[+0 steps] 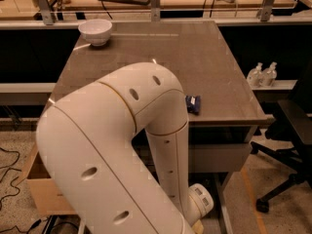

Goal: Pick coke can from middle drawer and place on counter

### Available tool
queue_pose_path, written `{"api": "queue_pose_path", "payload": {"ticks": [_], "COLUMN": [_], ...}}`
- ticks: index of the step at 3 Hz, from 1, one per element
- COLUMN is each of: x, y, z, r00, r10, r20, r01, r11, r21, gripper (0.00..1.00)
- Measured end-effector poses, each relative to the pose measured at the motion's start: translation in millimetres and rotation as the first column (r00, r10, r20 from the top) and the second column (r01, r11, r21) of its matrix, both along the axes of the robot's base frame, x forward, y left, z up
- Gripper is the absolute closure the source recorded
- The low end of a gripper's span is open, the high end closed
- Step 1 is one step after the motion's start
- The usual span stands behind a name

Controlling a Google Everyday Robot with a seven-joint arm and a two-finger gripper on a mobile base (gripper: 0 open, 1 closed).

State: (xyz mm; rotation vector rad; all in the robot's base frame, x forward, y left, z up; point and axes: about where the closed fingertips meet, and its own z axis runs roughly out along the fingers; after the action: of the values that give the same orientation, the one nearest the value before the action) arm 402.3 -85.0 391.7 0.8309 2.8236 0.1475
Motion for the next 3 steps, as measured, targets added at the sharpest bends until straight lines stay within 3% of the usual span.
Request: {"api": "queue_pose_path", "payload": {"ticks": [3], "x": [-13], "y": [22], "z": [-24], "r00": [0.9975], "r10": [0.039], "r20": [-0.059], "r01": [-0.035], "r11": [0.997], "r21": [0.068], "gripper": [0.0]}}
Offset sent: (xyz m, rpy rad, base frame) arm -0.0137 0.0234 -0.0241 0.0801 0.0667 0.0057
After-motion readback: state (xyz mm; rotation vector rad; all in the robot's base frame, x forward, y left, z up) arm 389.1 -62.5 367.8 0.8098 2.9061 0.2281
